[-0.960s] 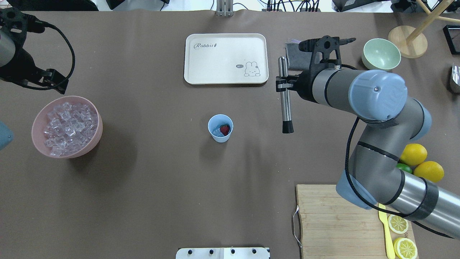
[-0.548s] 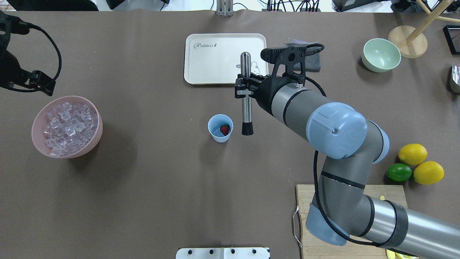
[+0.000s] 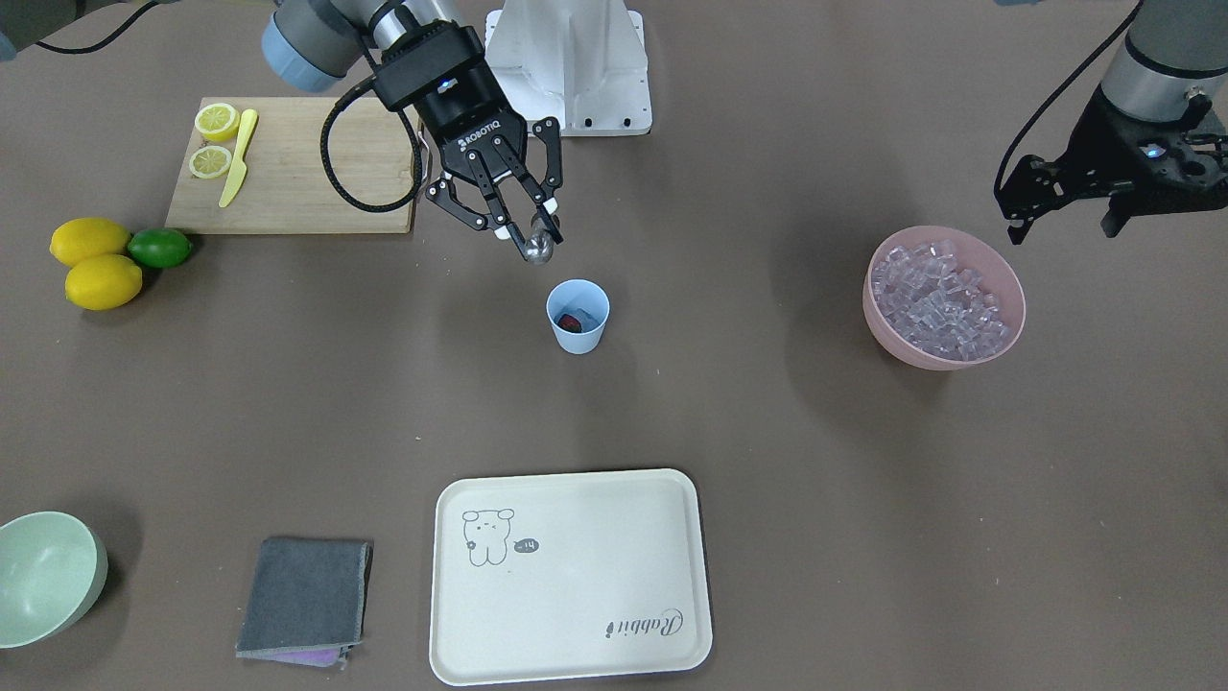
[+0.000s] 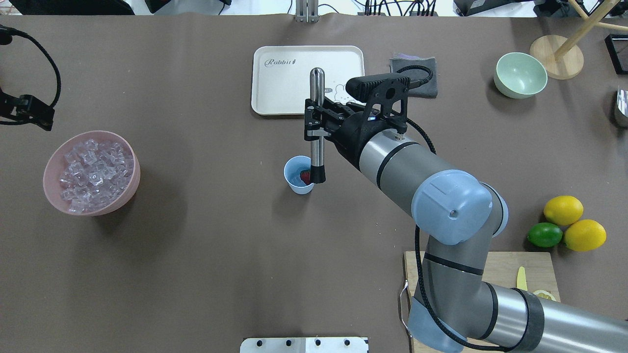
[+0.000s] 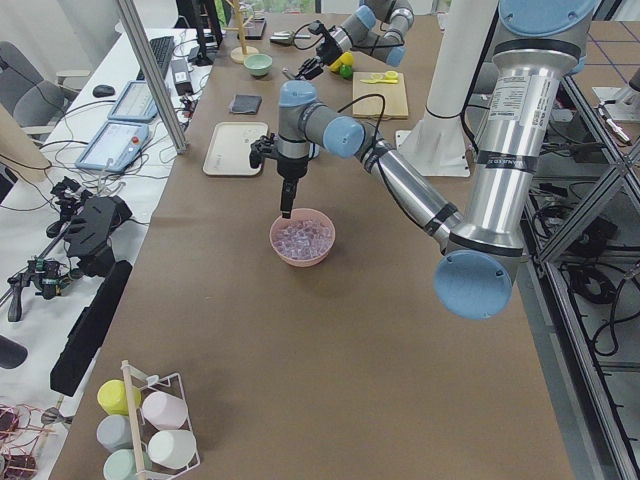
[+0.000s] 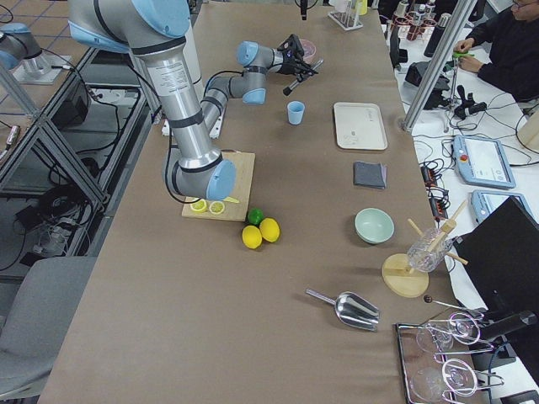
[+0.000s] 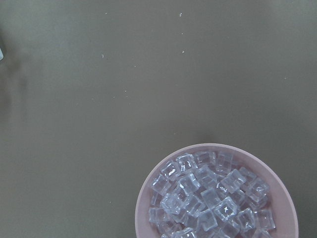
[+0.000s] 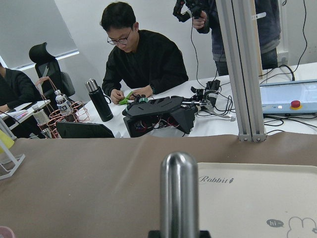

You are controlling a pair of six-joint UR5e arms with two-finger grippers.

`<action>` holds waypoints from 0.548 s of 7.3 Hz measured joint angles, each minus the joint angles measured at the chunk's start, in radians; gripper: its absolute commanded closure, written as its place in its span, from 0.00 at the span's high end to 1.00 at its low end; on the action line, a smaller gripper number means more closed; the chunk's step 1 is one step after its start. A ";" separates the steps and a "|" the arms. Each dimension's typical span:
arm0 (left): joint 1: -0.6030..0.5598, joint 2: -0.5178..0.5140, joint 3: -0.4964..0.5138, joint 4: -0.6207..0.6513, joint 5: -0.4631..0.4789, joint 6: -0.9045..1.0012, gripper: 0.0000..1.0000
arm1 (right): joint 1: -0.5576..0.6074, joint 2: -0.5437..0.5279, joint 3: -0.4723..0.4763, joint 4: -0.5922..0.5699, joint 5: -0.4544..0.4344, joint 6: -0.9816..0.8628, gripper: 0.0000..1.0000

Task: Mash ice and strawberries in cup
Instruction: 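Carry the upright muddler with the right gripper over the light-blue cup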

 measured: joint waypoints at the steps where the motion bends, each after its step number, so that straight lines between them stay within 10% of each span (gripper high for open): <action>1: -0.002 0.008 -0.006 0.000 -0.014 -0.002 0.98 | -0.016 0.010 -0.025 0.035 -0.049 -0.028 0.00; 4: -0.002 0.025 -0.002 0.000 -0.024 -0.005 0.98 | -0.062 0.110 -0.119 0.064 -0.166 -0.128 0.00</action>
